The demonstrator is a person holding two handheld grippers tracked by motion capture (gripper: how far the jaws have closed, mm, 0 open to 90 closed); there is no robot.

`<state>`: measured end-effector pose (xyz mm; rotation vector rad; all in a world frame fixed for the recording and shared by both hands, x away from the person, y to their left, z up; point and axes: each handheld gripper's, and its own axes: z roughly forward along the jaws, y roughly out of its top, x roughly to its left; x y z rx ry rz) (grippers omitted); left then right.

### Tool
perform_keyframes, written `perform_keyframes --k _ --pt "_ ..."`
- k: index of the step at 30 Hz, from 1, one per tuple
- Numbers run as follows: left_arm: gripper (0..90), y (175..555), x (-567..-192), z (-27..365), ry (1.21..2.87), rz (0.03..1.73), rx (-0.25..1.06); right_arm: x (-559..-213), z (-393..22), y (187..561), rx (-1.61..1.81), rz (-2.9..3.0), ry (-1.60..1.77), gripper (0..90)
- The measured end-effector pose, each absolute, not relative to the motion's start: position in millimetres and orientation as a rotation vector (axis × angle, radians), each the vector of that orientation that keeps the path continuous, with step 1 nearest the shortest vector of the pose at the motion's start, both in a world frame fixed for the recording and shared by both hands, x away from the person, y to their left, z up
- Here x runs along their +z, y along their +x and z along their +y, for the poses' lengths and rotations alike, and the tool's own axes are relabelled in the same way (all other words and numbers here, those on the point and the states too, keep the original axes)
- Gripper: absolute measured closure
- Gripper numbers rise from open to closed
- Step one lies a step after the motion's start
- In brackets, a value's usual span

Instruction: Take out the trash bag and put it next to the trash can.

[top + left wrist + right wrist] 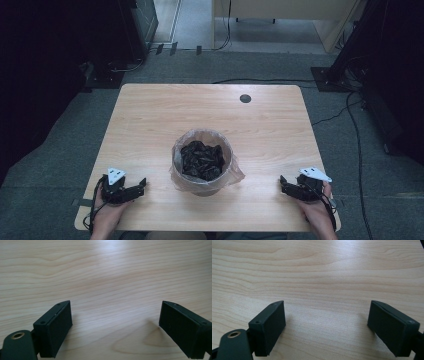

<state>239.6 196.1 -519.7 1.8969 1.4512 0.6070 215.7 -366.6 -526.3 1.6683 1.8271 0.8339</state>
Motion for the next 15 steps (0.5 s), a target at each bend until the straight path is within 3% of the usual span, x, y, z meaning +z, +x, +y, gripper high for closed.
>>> perform_keyframes --k 15 --pt "12.2 226.1 -510.1 119.7 1.938 1.231 0.477 -526.3 -366.3 215.6 0.831 1.826 1.669 14.6"
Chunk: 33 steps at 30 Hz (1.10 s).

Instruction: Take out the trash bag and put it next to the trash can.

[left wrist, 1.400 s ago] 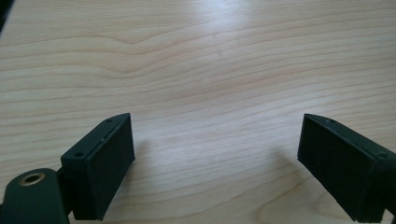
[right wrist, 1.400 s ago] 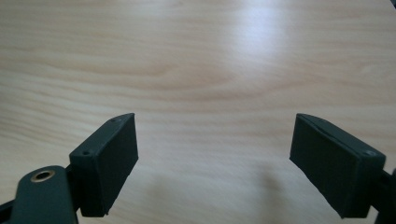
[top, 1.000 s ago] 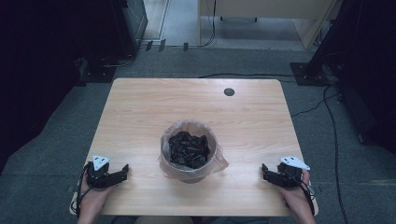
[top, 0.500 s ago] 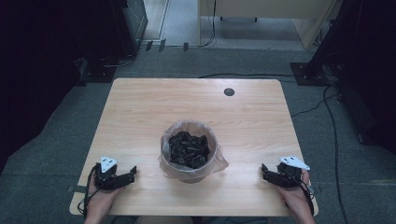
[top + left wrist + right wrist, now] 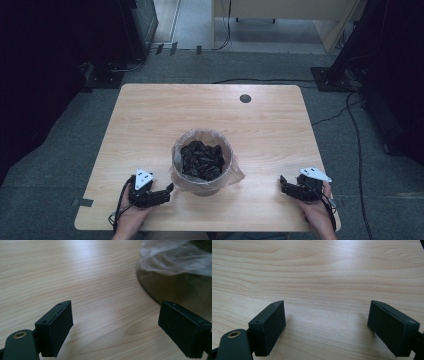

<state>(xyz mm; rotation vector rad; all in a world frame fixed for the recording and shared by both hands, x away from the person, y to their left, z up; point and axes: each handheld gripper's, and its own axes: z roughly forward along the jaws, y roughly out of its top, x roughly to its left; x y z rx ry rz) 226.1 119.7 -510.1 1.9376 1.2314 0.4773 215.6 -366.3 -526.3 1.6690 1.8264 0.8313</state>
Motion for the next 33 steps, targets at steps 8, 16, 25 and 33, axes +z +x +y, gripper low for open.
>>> perform_keyframes --k 8,16,25,33 --pt "13.3 228.1 -500.5 107.5 1.908 1.171 0.477 -526.3 -365.5 216.2 0.831 1.821 1.673 14.6" --pt "25.9 233.1 -491.2 101.1 1.872 1.169 0.515 -526.3 -365.1 216.9 0.828 1.818 1.674 14.5" --pt "62.6 229.7 -476.2 97.2 1.786 1.089 0.542 -526.0 -364.0 216.2 0.813 1.789 1.686 15.3" --pt "85.5 227.8 -469.5 96.3 1.756 1.057 0.53 -514.9 -358.9 209.4 0.866 1.784 1.693 16.6"
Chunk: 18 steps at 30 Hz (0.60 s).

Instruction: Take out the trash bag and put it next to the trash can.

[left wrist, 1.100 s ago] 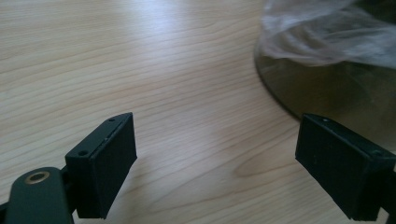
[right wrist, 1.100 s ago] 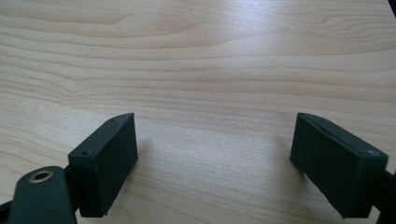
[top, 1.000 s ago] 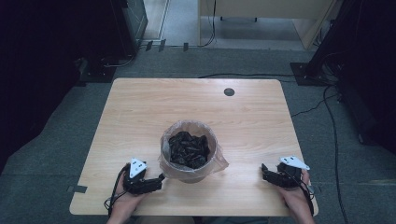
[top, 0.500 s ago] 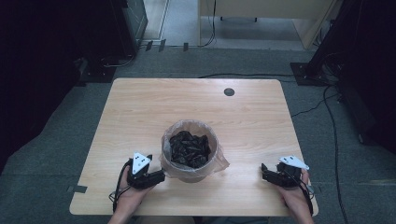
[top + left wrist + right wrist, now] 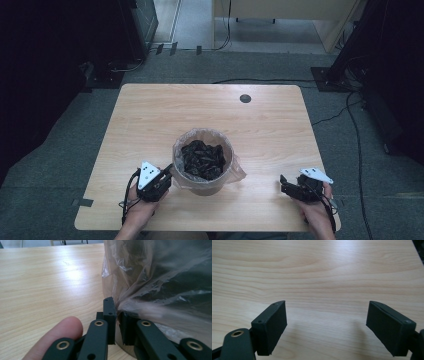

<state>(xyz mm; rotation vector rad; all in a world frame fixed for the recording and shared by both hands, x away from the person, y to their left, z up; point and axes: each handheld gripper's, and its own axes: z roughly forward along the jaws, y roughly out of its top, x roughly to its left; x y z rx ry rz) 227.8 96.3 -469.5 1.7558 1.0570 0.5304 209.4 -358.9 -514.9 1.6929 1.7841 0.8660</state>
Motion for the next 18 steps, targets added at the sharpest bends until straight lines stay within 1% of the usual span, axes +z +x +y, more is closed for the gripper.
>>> perform_keyframes --k 4,11,18 --pt "87.7 227.4 -465.0 97.9 1.736 1.061 0.532 -508.1 -348.4 206.0 0.906 1.802 1.659 16.6" --pt "88.1 226.1 -457.2 99.3 1.716 1.055 0.534 -493.2 -316.4 197.0 0.996 1.857 1.576 16.6" --pt "88.2 225.4 -454.8 96.8 1.705 1.054 0.527 -492.3 -285.5 193.6 1.053 1.953 1.52 16.4"
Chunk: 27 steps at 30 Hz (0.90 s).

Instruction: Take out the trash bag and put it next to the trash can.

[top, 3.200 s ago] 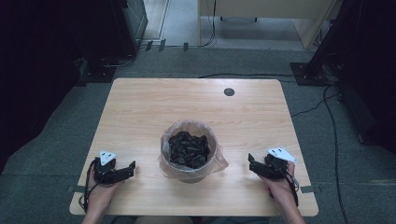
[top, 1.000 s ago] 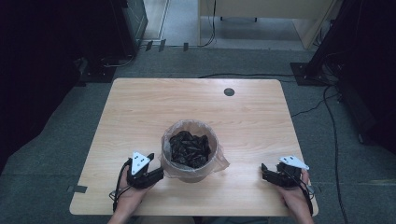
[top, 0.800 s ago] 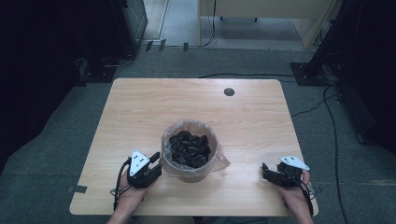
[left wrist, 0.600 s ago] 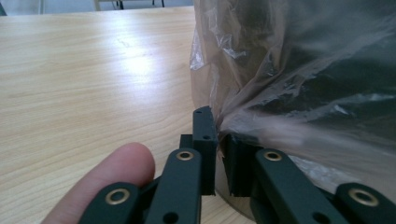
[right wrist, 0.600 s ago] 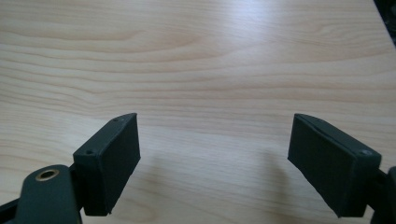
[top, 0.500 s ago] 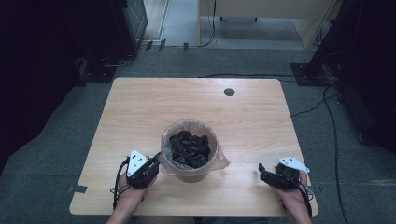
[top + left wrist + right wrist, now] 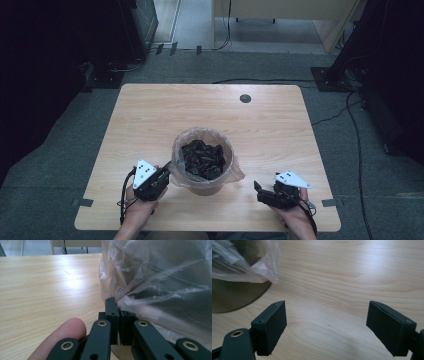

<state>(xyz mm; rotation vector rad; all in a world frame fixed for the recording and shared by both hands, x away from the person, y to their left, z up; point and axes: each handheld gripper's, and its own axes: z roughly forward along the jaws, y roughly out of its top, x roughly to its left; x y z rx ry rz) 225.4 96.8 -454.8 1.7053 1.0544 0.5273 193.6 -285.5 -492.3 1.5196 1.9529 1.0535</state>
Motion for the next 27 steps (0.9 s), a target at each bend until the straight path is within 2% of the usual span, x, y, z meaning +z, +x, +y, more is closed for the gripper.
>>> perform_keyframes --k 20,27 --pt "88.4 223.0 -444.1 95.2 1.683 1.055 0.513 -477.0 -227.3 211.3 1.109 1.952 1.397 17.1" --pt "88.4 222.2 -437.0 95.4 1.665 1.053 0.516 -465.9 -215.9 213.6 1.18 1.872 1.386 46.1"
